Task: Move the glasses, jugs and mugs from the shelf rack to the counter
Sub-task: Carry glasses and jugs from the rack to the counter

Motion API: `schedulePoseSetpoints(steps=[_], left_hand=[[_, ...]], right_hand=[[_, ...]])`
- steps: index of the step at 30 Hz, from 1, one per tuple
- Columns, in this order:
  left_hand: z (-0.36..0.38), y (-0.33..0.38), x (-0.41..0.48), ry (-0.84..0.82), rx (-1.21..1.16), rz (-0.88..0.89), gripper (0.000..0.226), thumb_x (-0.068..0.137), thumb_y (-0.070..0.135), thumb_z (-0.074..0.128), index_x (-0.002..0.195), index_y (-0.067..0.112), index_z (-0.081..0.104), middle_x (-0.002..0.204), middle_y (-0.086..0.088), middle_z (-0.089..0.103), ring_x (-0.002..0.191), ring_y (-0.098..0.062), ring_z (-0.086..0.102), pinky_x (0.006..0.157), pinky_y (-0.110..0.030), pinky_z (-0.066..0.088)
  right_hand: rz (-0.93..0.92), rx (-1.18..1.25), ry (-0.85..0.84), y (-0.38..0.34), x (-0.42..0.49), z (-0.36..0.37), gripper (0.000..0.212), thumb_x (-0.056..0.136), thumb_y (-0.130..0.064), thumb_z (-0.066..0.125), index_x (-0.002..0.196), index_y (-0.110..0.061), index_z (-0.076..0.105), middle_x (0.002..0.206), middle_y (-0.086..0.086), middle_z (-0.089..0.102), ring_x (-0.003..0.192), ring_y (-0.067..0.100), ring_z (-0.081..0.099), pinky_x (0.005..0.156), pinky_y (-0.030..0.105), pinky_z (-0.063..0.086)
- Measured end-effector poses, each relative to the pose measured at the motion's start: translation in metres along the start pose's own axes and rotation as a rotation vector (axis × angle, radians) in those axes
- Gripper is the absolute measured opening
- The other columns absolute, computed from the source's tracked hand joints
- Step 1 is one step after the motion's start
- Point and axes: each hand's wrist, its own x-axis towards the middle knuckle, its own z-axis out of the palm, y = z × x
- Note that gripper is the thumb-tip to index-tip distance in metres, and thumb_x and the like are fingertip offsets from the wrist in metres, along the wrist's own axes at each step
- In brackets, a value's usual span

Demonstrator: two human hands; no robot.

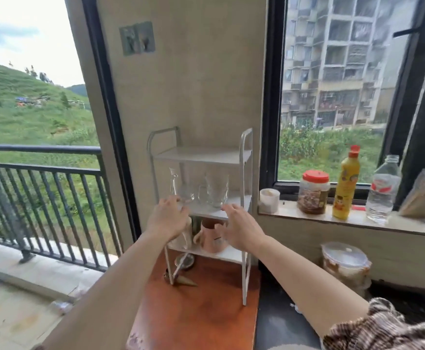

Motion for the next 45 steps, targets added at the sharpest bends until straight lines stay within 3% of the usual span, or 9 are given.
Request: schedulePoseSetpoints(steps=[10, 16, 19, 22, 24, 29, 34, 39, 45], left_hand=[[0.009, -0.058, 0.126, -0.065, -0.355, -0.072, 0.051, 0.094, 0.036, 0.043, 0.137, 0.009, 0.044, 0.137, -0.012, 0.052, 0.124, -0.029, 0.048, 0.097, -0.034, 0.036], [0.022, -0.057, 0.156, -0.147, -0.67, -0.087, 0.039, 0.092, 0.039, 0.045, 0.117, 0.012, 0.06, 0.109, -0.006, 0.064, 0.098, -0.025, 0.058, 0.093, -0.042, 0.048], [0.025, -0.052, 0.164, -0.208, -0.832, -0.159, 0.033, 0.092, 0.039, 0.048, 0.103, 0.013, 0.064, 0.093, -0.001, 0.063, 0.083, -0.02, 0.057, 0.083, -0.041, 0.051], [0.027, -0.047, 0.169, -0.251, -0.932, -0.215, 0.029, 0.093, 0.043, 0.046, 0.089, 0.018, 0.061, 0.092, 0.001, 0.065, 0.088, -0.018, 0.059, 0.078, -0.04, 0.05], [0.028, -0.044, 0.169, -0.247, -0.944, -0.223, 0.031, 0.093, 0.045, 0.045, 0.085, 0.018, 0.059, 0.09, 0.0, 0.065, 0.087, -0.019, 0.059, 0.079, -0.04, 0.048], [0.025, -0.04, 0.156, -0.228, -0.955, -0.211, 0.029, 0.092, 0.04, 0.044, 0.078, 0.018, 0.057, 0.087, -0.002, 0.063, 0.081, -0.022, 0.058, 0.076, -0.039, 0.047], [0.014, -0.044, 0.125, -0.187, -0.927, -0.224, 0.028, 0.088, 0.038, 0.045, 0.078, 0.015, 0.058, 0.089, -0.003, 0.065, 0.083, -0.023, 0.064, 0.067, -0.038, 0.048], [0.005, -0.03, 0.069, -0.14, -0.912, -0.194, 0.023, 0.086, 0.028, 0.043, 0.073, 0.011, 0.055, 0.076, -0.01, 0.057, 0.074, -0.023, 0.055, 0.078, -0.044, 0.051], [0.006, 0.001, -0.018, -0.134, -0.896, -0.084, 0.027, 0.088, 0.03, 0.045, 0.066, 0.014, 0.051, 0.066, -0.005, 0.053, 0.063, -0.016, 0.049, 0.053, -0.026, 0.042]], right_hand=[[0.262, 0.248, 0.05, -0.044, 0.117, 0.065, 0.058, 0.09, -0.032, 0.054, 0.141, -0.011, 0.035, 0.141, 0.008, 0.044, 0.129, 0.027, 0.041, 0.104, 0.04, 0.036], [0.536, 0.717, 0.222, -0.054, 0.147, 0.072, 0.038, 0.085, -0.025, 0.059, 0.117, -0.005, 0.054, 0.097, 0.003, 0.051, 0.092, 0.021, 0.048, 0.078, 0.034, 0.038], [0.592, 0.86, 0.262, -0.056, 0.154, 0.071, 0.033, 0.085, -0.024, 0.06, 0.115, -0.012, 0.056, 0.099, 0.003, 0.053, 0.085, 0.017, 0.05, 0.074, 0.027, 0.038], [0.664, 0.979, 0.329, -0.055, 0.153, 0.068, 0.032, 0.086, -0.023, 0.058, 0.105, 0.003, 0.061, 0.083, 0.017, 0.052, 0.076, 0.016, 0.048, 0.076, 0.035, 0.047], [0.698, 1.028, 0.338, -0.052, 0.15, 0.065, 0.034, 0.089, -0.027, 0.057, 0.105, 0.003, 0.063, 0.081, 0.017, 0.055, 0.076, 0.017, 0.05, 0.079, 0.038, 0.052], [0.769, 1.097, 0.362, -0.044, 0.134, 0.054, 0.024, 0.09, -0.035, 0.059, 0.076, -0.015, 0.063, 0.074, -0.002, 0.062, 0.069, 0.012, 0.055, 0.067, 0.03, 0.052], [0.716, 1.123, 0.288, -0.045, 0.099, 0.035, 0.019, 0.089, -0.025, 0.057, 0.079, -0.01, 0.062, 0.07, 0.003, 0.058, 0.067, 0.016, 0.052, 0.061, 0.029, 0.047], [0.639, 1.127, 0.185, -0.05, 0.039, 0.011, 0.021, 0.09, -0.025, 0.057, 0.074, -0.012, 0.061, 0.066, 0.001, 0.059, 0.062, 0.014, 0.054, 0.057, 0.029, 0.044], [0.651, 1.142, 0.17, -0.03, -0.058, -0.026, 0.019, 0.091, -0.023, 0.055, 0.075, -0.013, 0.062, 0.071, 0.004, 0.06, 0.067, 0.017, 0.054, 0.063, 0.033, 0.045]])
